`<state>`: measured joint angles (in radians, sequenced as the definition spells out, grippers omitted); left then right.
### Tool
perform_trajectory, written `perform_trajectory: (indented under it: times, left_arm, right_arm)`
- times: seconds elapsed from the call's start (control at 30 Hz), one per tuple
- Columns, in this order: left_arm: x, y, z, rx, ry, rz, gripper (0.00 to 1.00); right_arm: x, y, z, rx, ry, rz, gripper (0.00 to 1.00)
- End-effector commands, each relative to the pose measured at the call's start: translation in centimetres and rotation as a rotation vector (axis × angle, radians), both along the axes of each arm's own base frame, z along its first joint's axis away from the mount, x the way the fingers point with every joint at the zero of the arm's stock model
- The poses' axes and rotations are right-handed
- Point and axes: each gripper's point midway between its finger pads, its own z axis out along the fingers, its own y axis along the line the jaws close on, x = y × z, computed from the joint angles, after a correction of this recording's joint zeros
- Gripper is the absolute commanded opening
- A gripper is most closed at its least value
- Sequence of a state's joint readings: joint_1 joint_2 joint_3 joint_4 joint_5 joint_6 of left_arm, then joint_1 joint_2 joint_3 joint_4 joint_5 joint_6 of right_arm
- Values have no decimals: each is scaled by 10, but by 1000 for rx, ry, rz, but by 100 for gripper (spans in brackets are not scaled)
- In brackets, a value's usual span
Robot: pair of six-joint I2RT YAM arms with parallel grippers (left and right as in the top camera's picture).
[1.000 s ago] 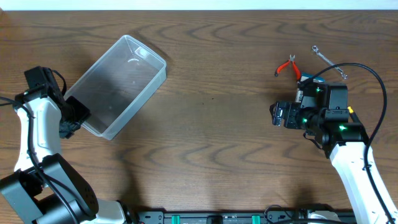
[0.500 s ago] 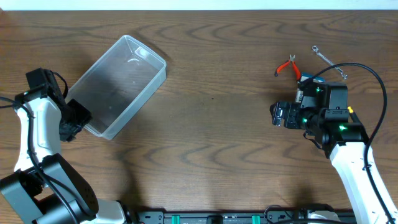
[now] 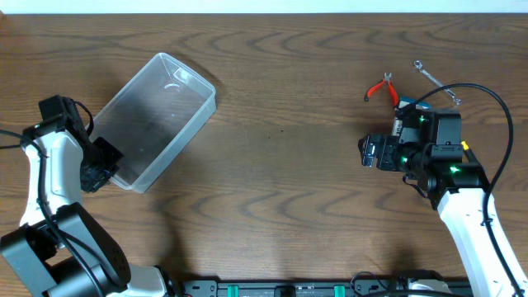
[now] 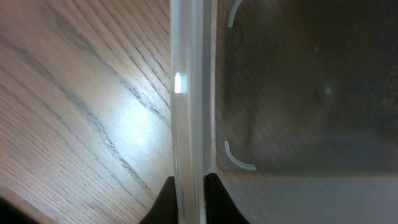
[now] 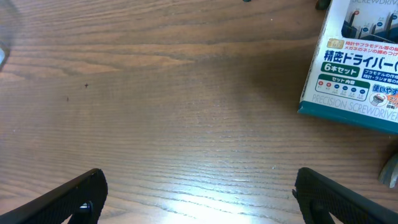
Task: Pack container
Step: 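Grasp the clear container's rim with the left gripper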
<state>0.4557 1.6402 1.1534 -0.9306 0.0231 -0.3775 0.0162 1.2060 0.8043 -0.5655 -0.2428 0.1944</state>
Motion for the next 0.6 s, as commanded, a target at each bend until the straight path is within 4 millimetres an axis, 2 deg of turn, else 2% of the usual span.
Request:
perform_trajectory:
  times: [0.0, 0.13, 0.23, 0.4, 0.57]
  left_arm:
    - [-2, 1, -3, 0, 8, 6, 6]
    - [5, 0, -1, -8, -19, 3, 6]
    - [18, -2, 6, -33, -76, -2, 6]
    - [44, -9, 33, -57, -202, -67, 6]
    - [63, -35, 60, -16, -279, -277, 6]
  right_arm:
    - [4, -3, 15, 2, -40, -16, 99]
    - [4, -3, 19, 1, -54, -16, 99]
    - [4, -5, 21, -6, -63, -21, 99]
    - [5, -10, 21, -31, -68, -40, 99]
    - [6, -12, 21, -41, -68, -47, 99]
